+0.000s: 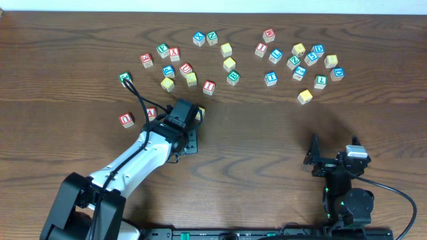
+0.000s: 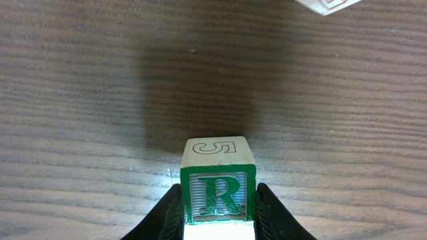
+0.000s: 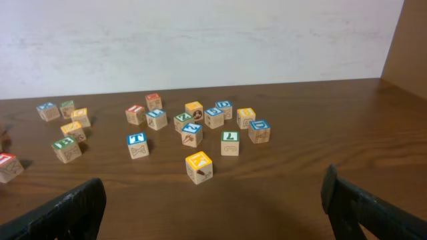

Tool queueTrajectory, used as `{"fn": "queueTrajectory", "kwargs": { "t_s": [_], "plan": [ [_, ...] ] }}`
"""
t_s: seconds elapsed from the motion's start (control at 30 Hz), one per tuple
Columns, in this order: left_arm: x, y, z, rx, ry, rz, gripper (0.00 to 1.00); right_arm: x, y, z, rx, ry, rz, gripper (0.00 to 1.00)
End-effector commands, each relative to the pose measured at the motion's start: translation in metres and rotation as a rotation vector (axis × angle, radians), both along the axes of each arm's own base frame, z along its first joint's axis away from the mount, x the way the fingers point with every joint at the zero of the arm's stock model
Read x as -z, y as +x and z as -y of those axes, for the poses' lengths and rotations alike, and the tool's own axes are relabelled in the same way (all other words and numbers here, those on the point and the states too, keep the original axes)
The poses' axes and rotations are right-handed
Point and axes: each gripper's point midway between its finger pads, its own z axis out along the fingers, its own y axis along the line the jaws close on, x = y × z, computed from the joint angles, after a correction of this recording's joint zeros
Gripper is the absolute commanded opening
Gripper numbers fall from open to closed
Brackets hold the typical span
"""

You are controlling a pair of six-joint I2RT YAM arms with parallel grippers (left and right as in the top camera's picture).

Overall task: Spell out ROBOT
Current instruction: 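Lift the R block and carry it toward the table center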

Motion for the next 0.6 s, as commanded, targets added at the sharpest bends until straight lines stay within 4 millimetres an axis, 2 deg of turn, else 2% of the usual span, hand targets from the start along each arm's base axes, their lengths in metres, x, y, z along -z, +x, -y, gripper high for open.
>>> {"fn": "queueTrajectory", "kwargs": {
  "t_s": [0.0,0.4,0.57],
  "plan": [
    [0.005,-0.001,-0.002,0.019,0.008,-0.008,0.21,0.000,0.000,0.002,0.006,-0.011,0.002,0.99],
    [0.004,0.007,-0.021,-0.007,-0.044,-0.029,0.21,0.000,0.000,0.002,0.006,-0.012,0.001,0.99],
    [0.004,0.007,-0.020,0.017,-0.055,-0.032,0.21,0.000,0.000,0.002,0.006,-0.012,0.001,0.99]
  ]
}}
